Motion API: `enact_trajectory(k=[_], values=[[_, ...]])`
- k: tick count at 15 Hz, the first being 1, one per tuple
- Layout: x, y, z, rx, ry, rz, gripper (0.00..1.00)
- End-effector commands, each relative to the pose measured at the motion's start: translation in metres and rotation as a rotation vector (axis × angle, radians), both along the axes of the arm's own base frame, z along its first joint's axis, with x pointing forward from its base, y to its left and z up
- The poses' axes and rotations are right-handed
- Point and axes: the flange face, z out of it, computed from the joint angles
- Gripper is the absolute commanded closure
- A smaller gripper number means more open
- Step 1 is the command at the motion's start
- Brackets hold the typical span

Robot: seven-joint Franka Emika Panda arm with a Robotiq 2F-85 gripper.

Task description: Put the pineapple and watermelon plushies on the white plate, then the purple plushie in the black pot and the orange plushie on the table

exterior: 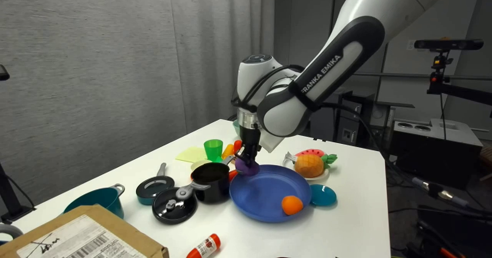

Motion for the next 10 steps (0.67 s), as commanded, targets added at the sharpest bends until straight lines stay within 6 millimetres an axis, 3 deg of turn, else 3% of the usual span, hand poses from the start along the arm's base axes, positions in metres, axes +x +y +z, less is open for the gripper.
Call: enact_trajectory(k=[1, 2, 4, 7, 10], values=[[0.001, 0.006, 0.061, 0.093, -0.075, 0.080, 0.98], [0.000, -0.001, 0.081, 0.115, -0.099, 0.099, 0.98], [0.008, 0.000, 0.103, 0.147, -0.134, 0.120, 0.97], [0.027, 0.008, 0.092, 0.143, -0.131, 0.121, 0.97], [0.042, 0.031, 0.064, 0.160, -0.098, 0.133, 0.97]])
